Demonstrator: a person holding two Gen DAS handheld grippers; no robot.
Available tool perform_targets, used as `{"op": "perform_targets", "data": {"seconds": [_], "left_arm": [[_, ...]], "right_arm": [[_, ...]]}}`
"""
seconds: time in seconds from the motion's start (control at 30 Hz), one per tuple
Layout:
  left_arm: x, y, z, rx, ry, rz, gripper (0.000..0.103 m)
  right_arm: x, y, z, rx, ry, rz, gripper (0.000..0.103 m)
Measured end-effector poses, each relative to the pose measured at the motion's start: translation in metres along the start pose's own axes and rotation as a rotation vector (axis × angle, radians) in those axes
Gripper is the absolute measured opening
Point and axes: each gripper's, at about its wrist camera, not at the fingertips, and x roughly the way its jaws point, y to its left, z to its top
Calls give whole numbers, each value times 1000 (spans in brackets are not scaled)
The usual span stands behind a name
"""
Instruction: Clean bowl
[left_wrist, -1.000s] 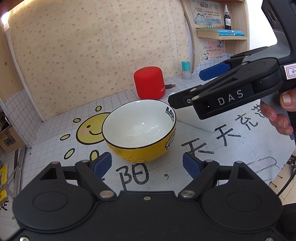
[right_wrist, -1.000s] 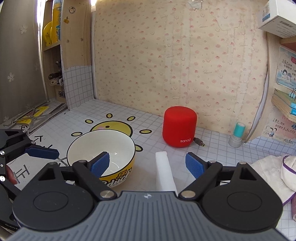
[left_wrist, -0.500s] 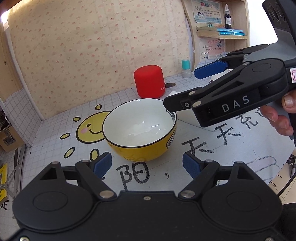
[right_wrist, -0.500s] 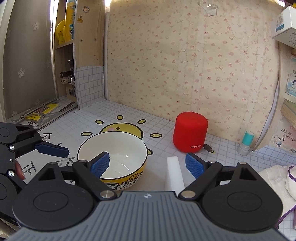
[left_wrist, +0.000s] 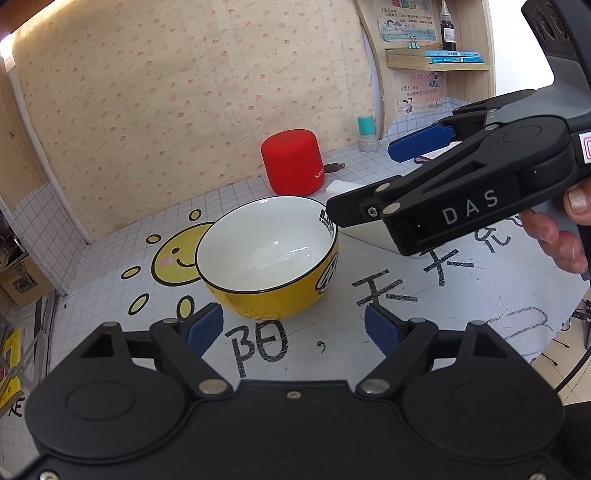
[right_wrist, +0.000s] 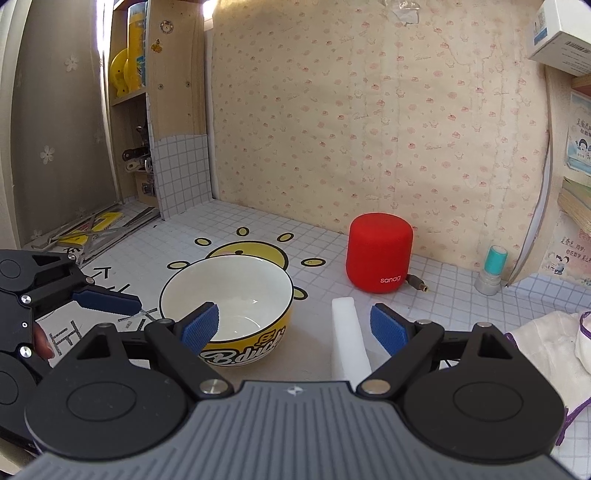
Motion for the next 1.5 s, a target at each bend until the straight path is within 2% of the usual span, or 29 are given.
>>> {"op": "perform_targets", "data": {"seconds": [0.23, 0.97, 1.5], "left_arm": [[-1, 0, -1, -2, 2, 9, 85], [0, -4, 1, 1, 2, 26, 85], [1, -1, 0, -13, 7, 19, 85]], "right_arm": [[3, 4, -2, -24, 17, -32, 90], [2, 0, -4, -24, 19, -45, 90], [12, 10, 1, -81, 41, -11, 90]]}}
